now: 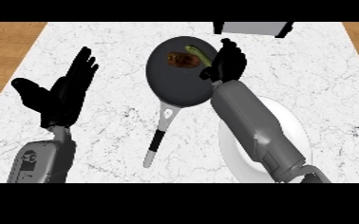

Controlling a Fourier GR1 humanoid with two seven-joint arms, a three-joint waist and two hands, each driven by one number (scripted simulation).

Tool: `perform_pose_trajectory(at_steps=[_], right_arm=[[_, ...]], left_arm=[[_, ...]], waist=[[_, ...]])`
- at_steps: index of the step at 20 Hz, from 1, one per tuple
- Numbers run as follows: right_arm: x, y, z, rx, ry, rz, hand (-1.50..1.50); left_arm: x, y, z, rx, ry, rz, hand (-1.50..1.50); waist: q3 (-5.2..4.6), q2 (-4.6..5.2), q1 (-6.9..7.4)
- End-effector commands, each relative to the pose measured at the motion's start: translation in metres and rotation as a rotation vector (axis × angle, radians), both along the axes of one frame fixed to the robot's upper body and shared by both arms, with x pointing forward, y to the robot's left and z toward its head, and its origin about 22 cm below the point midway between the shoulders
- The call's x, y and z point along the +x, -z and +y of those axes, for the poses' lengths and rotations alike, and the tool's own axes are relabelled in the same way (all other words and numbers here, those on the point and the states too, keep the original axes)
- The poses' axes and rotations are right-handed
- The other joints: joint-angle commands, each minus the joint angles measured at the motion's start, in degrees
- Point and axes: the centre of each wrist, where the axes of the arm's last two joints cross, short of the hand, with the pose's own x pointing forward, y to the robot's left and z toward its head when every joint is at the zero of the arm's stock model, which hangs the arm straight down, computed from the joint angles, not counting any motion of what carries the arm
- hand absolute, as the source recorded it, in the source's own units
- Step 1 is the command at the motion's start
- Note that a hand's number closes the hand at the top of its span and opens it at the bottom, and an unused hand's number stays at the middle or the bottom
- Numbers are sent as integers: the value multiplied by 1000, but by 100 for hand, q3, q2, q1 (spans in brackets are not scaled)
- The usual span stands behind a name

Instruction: Pick the sweet potato from the plate and place it in the pan

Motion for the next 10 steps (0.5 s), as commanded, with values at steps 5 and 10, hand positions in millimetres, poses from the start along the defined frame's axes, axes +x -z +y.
perform_pose_trajectory(at_steps=[5, 10], right_arm=[[-12, -6, 6, 286, 60, -341, -150], [-42, 4, -1, 465, 79, -469, -150]], left_arm=[[0, 2, 4, 4, -31, 23, 0], [-10, 5, 31, 1, -75, 18, 0]], waist=[[4, -82, -196], [1, -151, -410]])
